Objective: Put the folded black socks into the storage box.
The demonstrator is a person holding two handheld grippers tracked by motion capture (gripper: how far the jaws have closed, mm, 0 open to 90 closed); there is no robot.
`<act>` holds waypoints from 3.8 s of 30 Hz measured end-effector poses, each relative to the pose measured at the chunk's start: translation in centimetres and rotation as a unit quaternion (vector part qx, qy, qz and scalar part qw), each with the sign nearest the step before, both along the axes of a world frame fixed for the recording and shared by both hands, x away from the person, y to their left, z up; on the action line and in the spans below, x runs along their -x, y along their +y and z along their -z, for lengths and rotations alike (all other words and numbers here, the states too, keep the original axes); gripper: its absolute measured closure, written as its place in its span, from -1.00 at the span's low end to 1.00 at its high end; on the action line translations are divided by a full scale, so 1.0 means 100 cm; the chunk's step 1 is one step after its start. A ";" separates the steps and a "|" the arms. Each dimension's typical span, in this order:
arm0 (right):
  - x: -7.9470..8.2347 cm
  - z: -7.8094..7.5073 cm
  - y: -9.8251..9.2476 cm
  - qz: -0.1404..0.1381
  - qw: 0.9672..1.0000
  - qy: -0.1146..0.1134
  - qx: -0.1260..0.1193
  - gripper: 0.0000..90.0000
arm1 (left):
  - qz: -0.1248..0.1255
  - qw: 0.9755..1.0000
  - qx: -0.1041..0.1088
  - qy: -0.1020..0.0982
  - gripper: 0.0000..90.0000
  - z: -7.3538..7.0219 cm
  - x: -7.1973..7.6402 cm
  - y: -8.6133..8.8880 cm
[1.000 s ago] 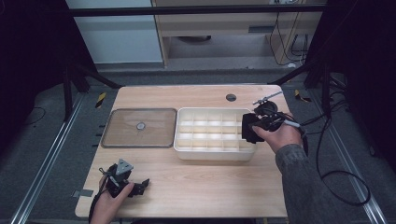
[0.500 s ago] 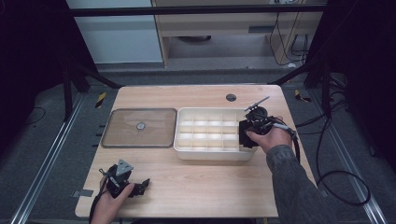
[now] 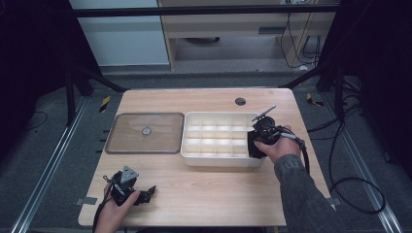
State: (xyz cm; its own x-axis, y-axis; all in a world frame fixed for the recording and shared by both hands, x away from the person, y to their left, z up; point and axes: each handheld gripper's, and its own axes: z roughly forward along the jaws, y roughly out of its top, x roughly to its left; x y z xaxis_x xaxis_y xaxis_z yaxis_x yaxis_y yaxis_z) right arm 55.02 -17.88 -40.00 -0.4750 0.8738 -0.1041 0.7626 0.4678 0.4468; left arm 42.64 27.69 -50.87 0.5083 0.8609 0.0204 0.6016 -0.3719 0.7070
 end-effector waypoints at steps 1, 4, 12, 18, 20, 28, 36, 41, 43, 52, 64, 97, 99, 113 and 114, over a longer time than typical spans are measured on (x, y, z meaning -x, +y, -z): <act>0.000 0.000 0.001 0.002 1.000 0.002 0.001 0.41 | 0.000 1.000 0.000 0.000 -1.00 0.000 0.000 0.000; 0.000 0.001 0.001 -0.002 1.000 0.003 0.005 0.41 | 0.000 1.000 0.000 0.000 -1.00 0.000 0.000 0.000; 0.002 0.007 0.006 -0.001 1.000 0.005 0.015 0.41 | -0.001 1.000 0.002 0.000 -1.00 0.000 0.000 -0.001; 0.003 0.011 0.009 -0.005 1.000 0.004 0.023 0.42 | 0.000 1.000 0.001 0.001 -1.00 0.000 0.000 -0.001; 0.004 0.012 0.011 -0.003 1.000 0.004 0.024 0.42 | 0.001 1.000 0.001 0.000 -1.00 0.000 0.000 -0.001; 0.005 0.017 0.013 -0.009 0.999 0.003 0.034 0.42 | 0.001 1.000 0.003 -0.002 -1.00 0.001 0.000 -0.002; 0.010 0.021 0.015 -0.010 0.999 -0.002 0.043 0.43 | 0.002 1.000 0.001 -0.002 -1.00 0.001 0.000 -0.002; 0.012 0.024 0.015 -0.009 0.999 -0.005 0.040 0.43 | 0.002 1.000 0.001 -0.001 -1.00 0.001 0.000 -0.003; 0.013 0.025 0.016 -0.010 0.999 -0.006 0.044 0.43 | 0.002 1.000 0.002 -0.001 -1.00 0.001 0.000 -0.003; 0.014 0.025 0.016 -0.010 0.999 -0.011 0.047 0.42 | 0.001 1.000 0.002 -0.001 -1.00 0.001 0.000 -0.003; 0.007 0.021 0.013 -0.014 0.999 -0.002 0.039 0.35 | 0.000 1.000 0.003 -0.002 -1.00 0.001 0.000 -0.003; 0.029 -0.041 -0.020 0.009 0.998 -0.053 -0.035 -0.71 | 0.001 1.000 0.003 -0.002 -1.00 0.001 0.000 -0.003; 0.032 -0.046 -0.023 0.010 0.998 -0.057 -0.039 -0.77 | 0.001 1.000 0.002 -0.002 -1.00 0.001 0.000 -0.003; 0.037 -0.076 -0.044 0.009 0.996 -0.069 -0.055 0.07 | 0.001 1.000 0.002 -0.002 -1.00 0.001 0.000 -0.003; 0.037 -0.078 -0.045 0.008 0.996 -0.067 -0.060 0.18 | 0.001 1.000 0.001 -0.002 -1.00 0.001 0.000 -0.003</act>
State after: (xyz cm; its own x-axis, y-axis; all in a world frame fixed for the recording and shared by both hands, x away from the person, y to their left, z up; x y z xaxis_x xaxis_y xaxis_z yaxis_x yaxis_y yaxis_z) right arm 51.28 -22.37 -32.18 -0.4492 0.8915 -0.0591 0.6997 0.3921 0.5972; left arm 42.66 27.40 -50.92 0.5101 0.8599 0.0195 0.5984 -0.3711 0.7100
